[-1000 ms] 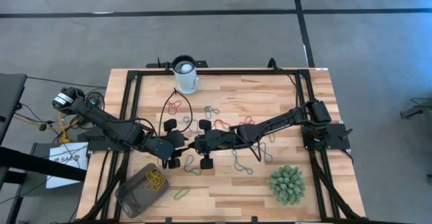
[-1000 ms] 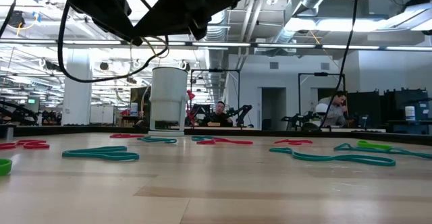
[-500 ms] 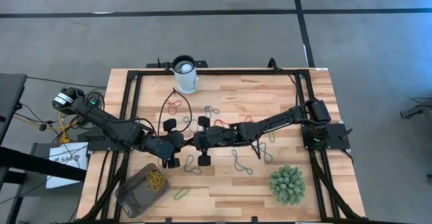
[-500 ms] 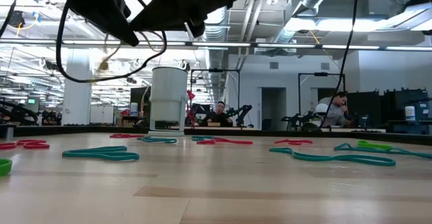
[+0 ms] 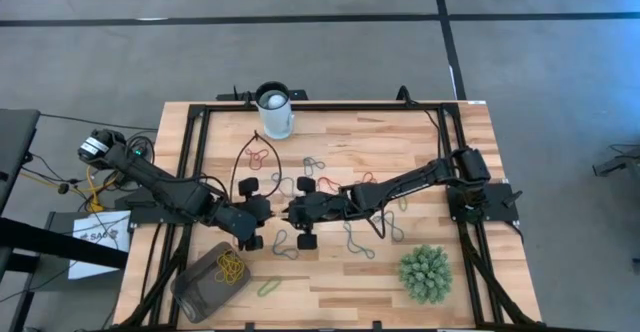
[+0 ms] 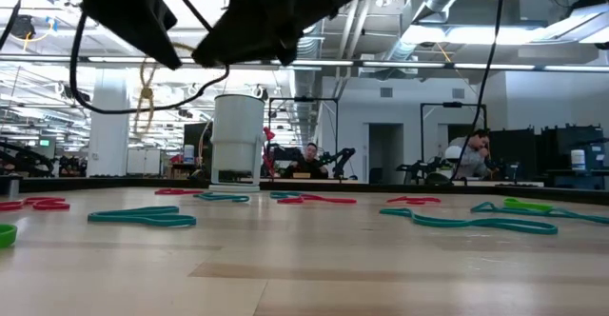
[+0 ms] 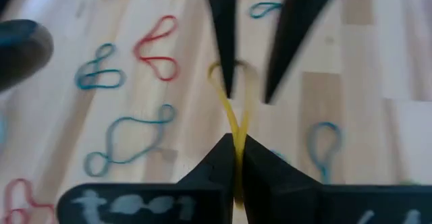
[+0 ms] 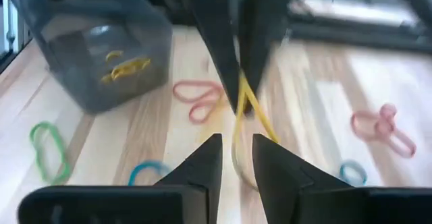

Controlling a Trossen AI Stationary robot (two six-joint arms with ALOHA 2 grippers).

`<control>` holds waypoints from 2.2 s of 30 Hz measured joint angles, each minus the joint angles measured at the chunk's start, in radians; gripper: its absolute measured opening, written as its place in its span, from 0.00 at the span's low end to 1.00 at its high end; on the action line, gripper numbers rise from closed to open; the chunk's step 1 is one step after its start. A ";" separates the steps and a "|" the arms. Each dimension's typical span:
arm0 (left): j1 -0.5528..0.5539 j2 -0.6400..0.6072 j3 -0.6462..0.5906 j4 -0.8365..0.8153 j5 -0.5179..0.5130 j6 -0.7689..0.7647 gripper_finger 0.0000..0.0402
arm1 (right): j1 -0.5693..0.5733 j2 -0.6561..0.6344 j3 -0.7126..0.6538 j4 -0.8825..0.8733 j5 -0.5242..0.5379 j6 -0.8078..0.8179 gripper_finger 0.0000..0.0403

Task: Pick and place items into bin
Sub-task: Put the yellow rubber band into the black bin

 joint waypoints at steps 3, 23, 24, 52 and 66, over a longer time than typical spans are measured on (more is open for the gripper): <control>-0.038 0.000 0.038 -0.063 0.038 -0.047 0.00 | 0.001 0.000 0.000 -0.069 0.000 0.039 0.20; -0.543 -0.001 0.087 -0.226 0.164 -0.549 0.00 | 0.018 0.000 0.000 -0.156 0.005 0.158 0.19; -0.557 -0.001 0.079 -0.223 0.135 -0.567 0.00 | 0.018 0.000 0.000 -0.158 0.004 0.159 0.19; -0.516 0.000 -0.312 0.123 0.158 -0.804 0.13 | 0.003 0.000 0.000 -0.155 0.003 0.159 0.19; -0.490 -0.001 -0.339 0.222 0.266 -0.824 0.22 | 0.005 0.000 0.000 -0.155 0.002 0.159 0.19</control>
